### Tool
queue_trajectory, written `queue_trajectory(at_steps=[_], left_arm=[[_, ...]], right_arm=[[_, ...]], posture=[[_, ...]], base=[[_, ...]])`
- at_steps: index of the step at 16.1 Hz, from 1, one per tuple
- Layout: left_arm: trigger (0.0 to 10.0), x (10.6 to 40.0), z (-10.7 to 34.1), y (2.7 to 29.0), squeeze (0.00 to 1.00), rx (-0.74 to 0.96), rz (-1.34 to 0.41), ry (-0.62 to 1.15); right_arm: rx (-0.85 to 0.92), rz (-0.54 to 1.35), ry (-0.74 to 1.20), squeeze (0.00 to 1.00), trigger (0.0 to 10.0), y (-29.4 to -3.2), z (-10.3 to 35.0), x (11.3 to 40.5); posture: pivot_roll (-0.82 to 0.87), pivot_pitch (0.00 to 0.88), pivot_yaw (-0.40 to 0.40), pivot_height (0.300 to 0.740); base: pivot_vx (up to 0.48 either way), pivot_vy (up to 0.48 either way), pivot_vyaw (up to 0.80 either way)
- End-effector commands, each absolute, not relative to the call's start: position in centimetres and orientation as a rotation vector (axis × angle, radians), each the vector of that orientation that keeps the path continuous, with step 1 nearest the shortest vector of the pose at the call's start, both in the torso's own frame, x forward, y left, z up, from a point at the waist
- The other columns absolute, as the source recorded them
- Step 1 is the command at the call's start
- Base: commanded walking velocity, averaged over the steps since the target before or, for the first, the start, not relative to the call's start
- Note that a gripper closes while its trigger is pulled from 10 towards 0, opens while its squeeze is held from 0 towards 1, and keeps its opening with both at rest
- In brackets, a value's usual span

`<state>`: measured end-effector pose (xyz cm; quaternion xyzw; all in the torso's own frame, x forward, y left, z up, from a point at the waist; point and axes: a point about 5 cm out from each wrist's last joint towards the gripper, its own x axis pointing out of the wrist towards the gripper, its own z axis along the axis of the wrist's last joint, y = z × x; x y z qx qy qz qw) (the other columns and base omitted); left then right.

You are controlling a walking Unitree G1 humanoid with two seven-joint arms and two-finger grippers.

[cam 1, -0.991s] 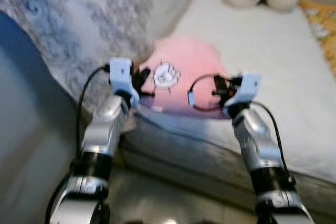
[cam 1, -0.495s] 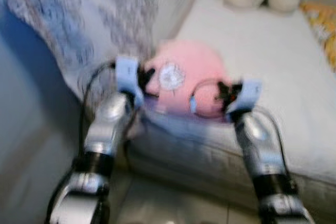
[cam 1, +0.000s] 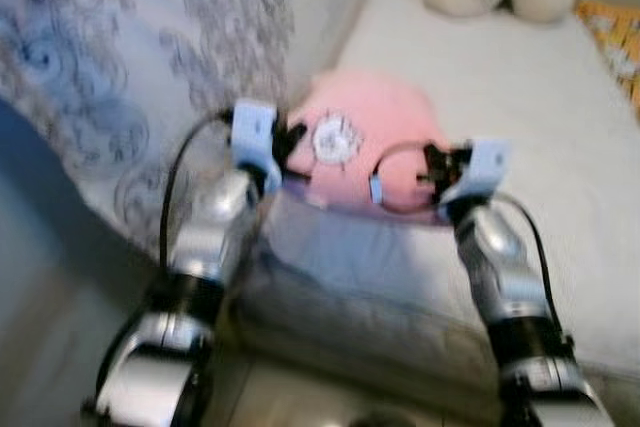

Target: Clean up the room

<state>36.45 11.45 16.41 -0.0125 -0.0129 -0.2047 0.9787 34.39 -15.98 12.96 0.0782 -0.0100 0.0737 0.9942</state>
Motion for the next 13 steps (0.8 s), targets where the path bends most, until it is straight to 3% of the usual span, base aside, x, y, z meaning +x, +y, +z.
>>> queue_trajectory(at_steps=[1,3,8,13], left_arm=[[0.0,37.1,18.1,13.9,0.00,-0.001,-0.336,-0.097],[0.0,37.9,18.5,14.6,0.00,-0.006,-0.305,-0.078],[0.0,39.8,19.1,15.1,0.00,0.078,-0.284,-0.035],[0.0,41.0,20.6,13.9,0.00,0.131,-0.279,-0.050]], right_arm=[[0.144,0.095,-0.092,0.00,0.0,-17.0,14.6,35.0],[0.165,0.122,-0.076,0.00,0.0,-16.6,15.0,36.0],[0.202,0.125,-0.012,0.00,0.0,-17.0,15.3,38.2],[0.168,0.106,0.026,0.00,0.0,-16.8,14.9,39.1]], posture=[[-0.02,0.000,0.004,0.740],[-0.01,0.000,0.003,0.740],[0.04,0.000,0.003,0.740],[0.07,0.074,0.016,0.740]], base=[[0.480,0.000,0.00],[0.480,0.000,0.00],[0.000,0.000,0.00],[0.000,0.000,0.00]])
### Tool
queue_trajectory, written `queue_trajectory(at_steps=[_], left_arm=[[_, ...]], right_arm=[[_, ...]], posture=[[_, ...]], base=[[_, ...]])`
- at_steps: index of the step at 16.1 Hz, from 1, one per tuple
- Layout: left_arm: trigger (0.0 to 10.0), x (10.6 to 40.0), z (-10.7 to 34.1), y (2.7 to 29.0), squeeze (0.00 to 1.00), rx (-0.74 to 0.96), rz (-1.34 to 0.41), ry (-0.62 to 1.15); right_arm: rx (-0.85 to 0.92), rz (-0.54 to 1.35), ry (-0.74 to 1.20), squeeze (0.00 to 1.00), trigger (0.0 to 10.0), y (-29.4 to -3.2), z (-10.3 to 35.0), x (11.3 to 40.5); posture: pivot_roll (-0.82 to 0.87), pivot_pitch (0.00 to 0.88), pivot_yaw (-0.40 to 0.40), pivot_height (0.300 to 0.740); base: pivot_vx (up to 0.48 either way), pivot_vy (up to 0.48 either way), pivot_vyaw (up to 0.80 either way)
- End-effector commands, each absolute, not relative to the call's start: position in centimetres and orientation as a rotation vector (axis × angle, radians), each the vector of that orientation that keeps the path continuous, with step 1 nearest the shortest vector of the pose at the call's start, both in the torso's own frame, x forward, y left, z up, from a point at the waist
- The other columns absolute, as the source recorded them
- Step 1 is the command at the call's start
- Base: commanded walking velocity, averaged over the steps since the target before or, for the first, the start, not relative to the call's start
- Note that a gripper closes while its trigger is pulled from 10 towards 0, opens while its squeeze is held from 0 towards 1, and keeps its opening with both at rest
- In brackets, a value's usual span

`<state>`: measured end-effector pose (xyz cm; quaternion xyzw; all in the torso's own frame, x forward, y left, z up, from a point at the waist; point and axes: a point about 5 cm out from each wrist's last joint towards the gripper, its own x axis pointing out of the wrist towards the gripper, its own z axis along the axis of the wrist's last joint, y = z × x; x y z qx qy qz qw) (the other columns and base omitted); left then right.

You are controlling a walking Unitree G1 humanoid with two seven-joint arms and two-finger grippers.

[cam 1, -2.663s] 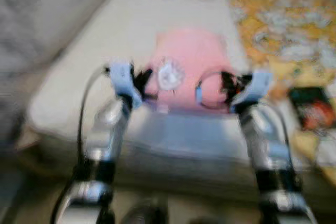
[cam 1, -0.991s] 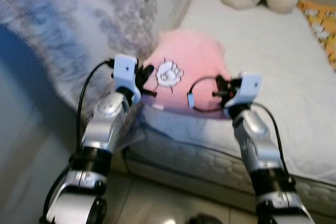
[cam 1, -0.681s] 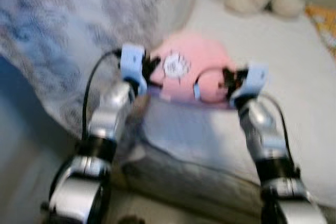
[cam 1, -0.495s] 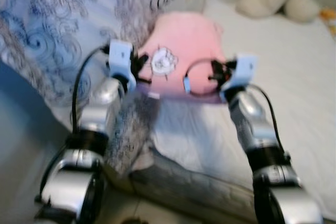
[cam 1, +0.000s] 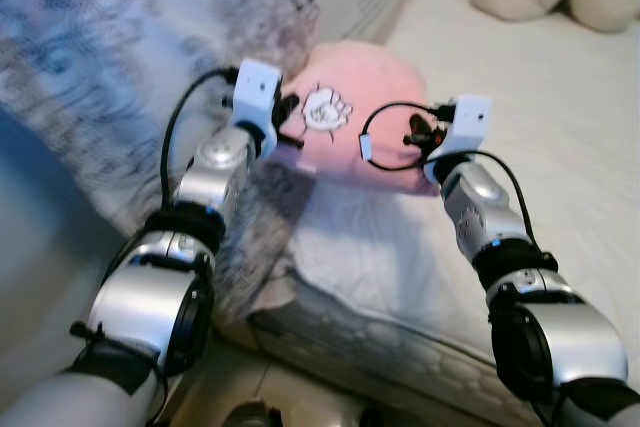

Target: Clean up the room

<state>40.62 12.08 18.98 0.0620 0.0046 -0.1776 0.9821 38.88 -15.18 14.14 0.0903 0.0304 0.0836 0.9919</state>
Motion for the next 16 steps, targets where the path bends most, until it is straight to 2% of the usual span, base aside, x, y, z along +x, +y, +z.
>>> queue_trajectory(at_steps=[1,4,5,7,8,13,14,16], left_arm=[[0.0,41.2,20.9,13.8,0.00,0.144,-0.275,-0.057],[0.0,41.2,20.3,13.9,0.00,0.148,-0.229,-0.047],[0.0,40.9,18.7,13.8,0.00,0.139,-0.185,-0.015],[0.0,40.7,17.8,13.8,0.00,0.137,-0.166,0.007],[0.0,40.1,15.7,13.3,0.00,0.099,-0.137,0.072],[0.0,38.4,11.5,10.5,0.00,-0.011,-0.113,0.209],[0.0,37.3,9.9,8.5,0.00,0.024,-0.166,0.246],[0.0,36.9,9.4,7.9,0.00,0.050,-0.192,0.251]], right_arm=[[0.159,0.111,0.029,0.00,0.0,-16.8,15.0,39.2],[0.116,0.110,0.049,0.00,0.0,-17.0,15.0,39.4],[0.066,0.101,0.085,0.00,0.0,-17.1,14.2,39.2],[0.046,0.098,0.103,0.00,0.0,-17.0,13.8,39.1],[-0.004,0.099,0.145,0.00,0.0,-16.6,12.7,38.8],[-0.083,0.121,0.229,0.00,0.0,-15.9,10.4,37.8],[-0.084,0.111,0.255,0.00,0.0,-16.3,9.7,37.5],[-0.074,0.097,0.265,0.00,0.0,-16.6,9.4,37.3]], posture=[[0.07,0.089,0.014,0.740],[0.06,0.131,0.008,0.740],[0.06,0.164,0.001,0.740],[0.05,0.169,0.000,0.740],[0.04,0.207,-0.010,0.740],[0.02,0.246,-0.023,0.740],[0.02,0.256,-0.029,0.740],[0.01,0.260,-0.033,0.740]], base=[[0.000,0.000,0.00],[0.000,0.000,0.00],[0.000,0.000,0.00],[0.000,0.000,0.00],[0.000,0.000,0.00],[0.000,0.000,0.00],[0.000,0.000,0.00],[0.000,0.000,0.00]])
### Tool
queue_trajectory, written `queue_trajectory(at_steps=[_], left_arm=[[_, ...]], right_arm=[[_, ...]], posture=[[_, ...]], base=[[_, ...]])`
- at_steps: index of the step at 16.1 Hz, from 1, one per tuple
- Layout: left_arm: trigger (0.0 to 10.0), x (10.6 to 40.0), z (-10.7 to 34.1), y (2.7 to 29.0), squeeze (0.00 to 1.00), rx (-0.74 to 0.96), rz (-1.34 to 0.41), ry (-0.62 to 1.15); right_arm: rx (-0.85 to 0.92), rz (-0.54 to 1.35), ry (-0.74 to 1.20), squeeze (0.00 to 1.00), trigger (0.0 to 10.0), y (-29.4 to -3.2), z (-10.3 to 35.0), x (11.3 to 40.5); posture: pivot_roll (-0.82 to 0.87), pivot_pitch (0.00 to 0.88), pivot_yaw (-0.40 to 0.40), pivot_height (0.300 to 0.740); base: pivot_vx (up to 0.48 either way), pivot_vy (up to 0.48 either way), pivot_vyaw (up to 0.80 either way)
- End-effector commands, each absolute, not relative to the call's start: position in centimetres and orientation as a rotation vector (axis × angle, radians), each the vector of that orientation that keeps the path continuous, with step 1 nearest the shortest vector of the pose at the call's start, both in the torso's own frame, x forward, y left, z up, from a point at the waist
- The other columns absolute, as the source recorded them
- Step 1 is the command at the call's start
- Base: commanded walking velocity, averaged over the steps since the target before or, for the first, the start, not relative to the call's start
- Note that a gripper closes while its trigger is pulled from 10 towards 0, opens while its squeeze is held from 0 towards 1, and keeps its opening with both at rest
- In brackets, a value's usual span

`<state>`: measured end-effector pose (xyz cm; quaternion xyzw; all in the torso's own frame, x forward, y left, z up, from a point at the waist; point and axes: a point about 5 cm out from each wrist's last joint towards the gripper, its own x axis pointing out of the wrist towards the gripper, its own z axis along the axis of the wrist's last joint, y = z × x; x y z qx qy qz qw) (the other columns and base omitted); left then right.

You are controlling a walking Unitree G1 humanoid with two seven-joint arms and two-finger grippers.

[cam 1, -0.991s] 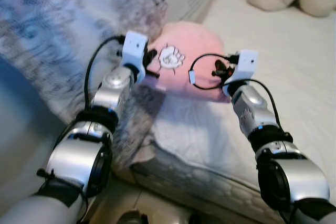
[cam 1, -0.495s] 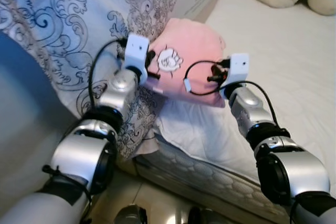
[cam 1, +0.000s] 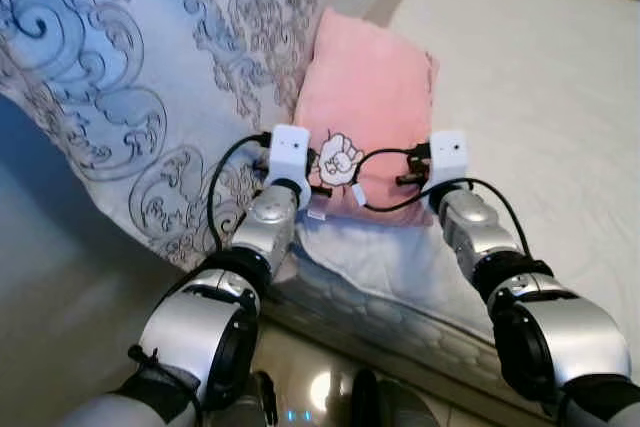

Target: Clean up the room

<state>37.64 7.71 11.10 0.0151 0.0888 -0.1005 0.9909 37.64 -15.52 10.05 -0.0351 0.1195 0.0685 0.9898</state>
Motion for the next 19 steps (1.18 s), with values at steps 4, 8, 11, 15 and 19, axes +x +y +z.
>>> queue_trajectory(at_steps=[4,8,11,15,19], left_arm=[[0.0,38.4,11.7,10.4,0.00,0.153,-0.230,0.190],[0.0,38.8,12.4,11.2,0.00,0.203,-0.237,0.174],[0.0,38.9,12.6,10.9,0.00,0.216,-0.263,0.174],[10.0,38.9,12.6,11.3,1.00,0.276,-0.272,0.180],[10.0,39.6,14.6,10.8,1.00,0.299,-0.347,0.122]], right_arm=[[0.047,0.068,0.256,0.00,0.0,-14.5,9.0,37.1],[0.175,0.041,0.288,0.00,0.0,-12.9,8.2,36.7],[0.146,0.069,0.296,0.00,0.0,-12.1,8.1,36.6],[0.125,0.064,0.300,0.20,10.0,-11.7,8.3,36.8],[0.172,0.031,0.246,1.00,10.0,-11.1,9.0,37.0]], posture=[[0.01,0.260,-0.034,0.740],[0.01,0.250,-0.040,0.740],[0.00,0.247,-0.039,0.740],[0.00,0.237,-0.042,0.740],[-0.01,0.231,-0.041,0.740]], base=[[0.000,0.000,0.00],[0.000,0.000,0.00],[0.000,0.000,0.00],[0.000,0.000,0.00],[0.000,0.000,0.00]])
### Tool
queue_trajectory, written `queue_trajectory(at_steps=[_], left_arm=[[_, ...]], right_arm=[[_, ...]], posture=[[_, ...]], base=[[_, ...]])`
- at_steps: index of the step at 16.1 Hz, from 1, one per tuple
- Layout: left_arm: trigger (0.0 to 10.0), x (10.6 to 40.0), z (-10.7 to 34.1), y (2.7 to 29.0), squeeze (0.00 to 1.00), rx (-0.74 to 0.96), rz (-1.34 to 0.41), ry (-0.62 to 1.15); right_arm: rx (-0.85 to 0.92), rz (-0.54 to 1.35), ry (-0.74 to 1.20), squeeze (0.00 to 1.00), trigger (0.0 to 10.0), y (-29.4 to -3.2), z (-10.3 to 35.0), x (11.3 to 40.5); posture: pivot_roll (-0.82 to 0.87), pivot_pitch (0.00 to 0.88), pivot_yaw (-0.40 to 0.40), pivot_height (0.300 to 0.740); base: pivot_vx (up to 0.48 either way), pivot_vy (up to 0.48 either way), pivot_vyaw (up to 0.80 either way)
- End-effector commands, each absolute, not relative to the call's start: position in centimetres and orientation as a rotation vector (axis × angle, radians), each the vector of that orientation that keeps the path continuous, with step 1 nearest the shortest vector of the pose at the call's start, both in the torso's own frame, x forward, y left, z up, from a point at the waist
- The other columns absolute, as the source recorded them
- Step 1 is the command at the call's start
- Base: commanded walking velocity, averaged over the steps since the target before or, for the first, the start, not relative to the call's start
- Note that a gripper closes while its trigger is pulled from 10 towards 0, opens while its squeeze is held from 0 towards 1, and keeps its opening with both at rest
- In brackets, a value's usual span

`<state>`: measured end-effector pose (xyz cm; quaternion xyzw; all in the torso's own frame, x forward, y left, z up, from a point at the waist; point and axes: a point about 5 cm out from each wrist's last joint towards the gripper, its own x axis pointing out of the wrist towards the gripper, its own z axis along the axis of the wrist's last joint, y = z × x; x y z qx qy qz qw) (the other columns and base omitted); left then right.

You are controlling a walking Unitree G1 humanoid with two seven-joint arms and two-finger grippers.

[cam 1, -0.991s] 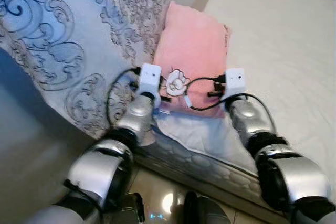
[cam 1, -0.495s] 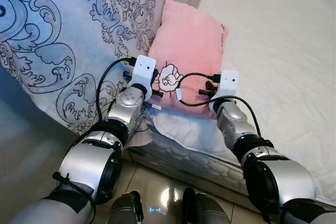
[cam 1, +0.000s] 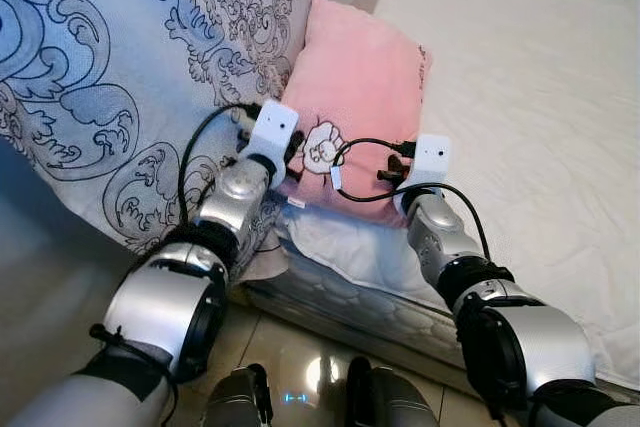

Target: Clean up the room

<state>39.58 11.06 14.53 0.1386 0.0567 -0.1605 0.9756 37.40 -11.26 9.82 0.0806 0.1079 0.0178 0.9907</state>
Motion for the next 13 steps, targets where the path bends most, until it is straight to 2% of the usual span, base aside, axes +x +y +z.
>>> queue_trajectory(at_steps=[1,5,8,13], left_arm=[[10.0,39.7,14.8,10.7,1.00,0.303,-0.363,0.114],[10.0,40.5,17.5,10.8,1.00,0.312,-0.382,0.042],[10.0,40.6,17.8,11.2,1.00,0.195,-0.392,0.052],[10.0,39.5,15.4,14.3,1.00,0.142,-0.357,0.105]], right_arm=[[0.177,0.030,0.236,1.00,10.0,-11.0,9.1,37.0],[0.229,0.022,0.201,1.00,10.0,-9.8,9.2,36.6],[0.217,0.054,0.111,1.00,10.0,-8.6,10.4,36.6],[0.166,0.020,0.046,1.00,10.0,-10.3,10.1,35.2]], posture=[[-0.01,0.231,-0.040,0.740],[0.00,0.216,-0.040,0.740],[-0.02,0.190,-0.028,0.740],[-0.02,0.142,-0.031,0.740]], base=[[0.000,0.000,0.00],[0.000,0.000,0.00],[0.000,0.000,0.00],[0.000,0.000,0.00]])
